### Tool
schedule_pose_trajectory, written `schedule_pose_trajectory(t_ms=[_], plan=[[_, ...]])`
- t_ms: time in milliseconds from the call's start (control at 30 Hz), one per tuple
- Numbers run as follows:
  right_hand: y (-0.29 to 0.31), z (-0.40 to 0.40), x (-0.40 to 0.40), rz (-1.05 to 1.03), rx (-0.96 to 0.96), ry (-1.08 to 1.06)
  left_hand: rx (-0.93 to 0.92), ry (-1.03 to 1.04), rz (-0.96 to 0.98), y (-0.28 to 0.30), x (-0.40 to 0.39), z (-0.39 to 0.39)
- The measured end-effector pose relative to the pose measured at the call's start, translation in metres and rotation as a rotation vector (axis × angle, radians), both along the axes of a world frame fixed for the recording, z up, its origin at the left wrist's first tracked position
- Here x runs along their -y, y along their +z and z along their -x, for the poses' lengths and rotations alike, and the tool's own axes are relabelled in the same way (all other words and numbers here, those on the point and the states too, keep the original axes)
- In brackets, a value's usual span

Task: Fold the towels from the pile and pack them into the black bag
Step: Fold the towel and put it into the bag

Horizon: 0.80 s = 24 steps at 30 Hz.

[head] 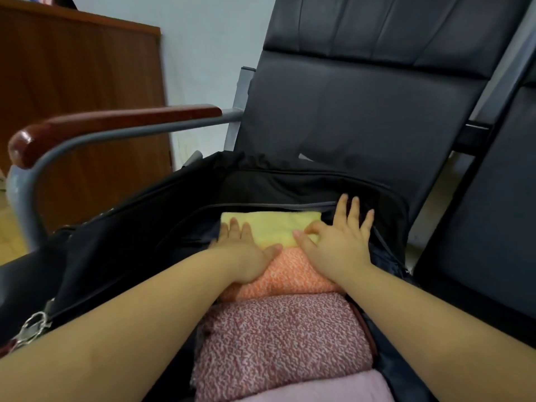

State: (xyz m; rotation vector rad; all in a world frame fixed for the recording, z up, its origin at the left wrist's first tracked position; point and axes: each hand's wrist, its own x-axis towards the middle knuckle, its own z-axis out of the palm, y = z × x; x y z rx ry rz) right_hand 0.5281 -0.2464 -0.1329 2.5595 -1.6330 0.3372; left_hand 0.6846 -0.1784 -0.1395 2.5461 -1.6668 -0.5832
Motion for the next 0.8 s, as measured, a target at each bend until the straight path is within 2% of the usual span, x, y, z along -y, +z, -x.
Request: schedule_pose_trajectory(t_ms=[67, 167, 400, 600, 800], plan=[[0.002, 0.002, 0.000, -0.082, -0.105, -0.018, -0.093, 0.008, -0.040, -0.001, -0.003, -0.001], [0.007, 0.004, -0.001, -0.140, -0.173, -0.026, -0.094, -0.020, -0.020, 0.005, -0.012, -0.002], [0.017, 0.038, -0.062, -0.191, -0.111, 0.129, 0.180, -0.193, 0.154, 0.026, -0.055, 0.018], [0.026, 0.123, -0.147, -0.172, 0.009, 0.183, 0.220, -0.437, 0.287, 0.053, -0.107, 0.108], [0.041, 0.267, -0.230, -0.087, 0.092, 0.005, 0.125, -0.678, 0.408, 0.075, -0.155, 0.231]])
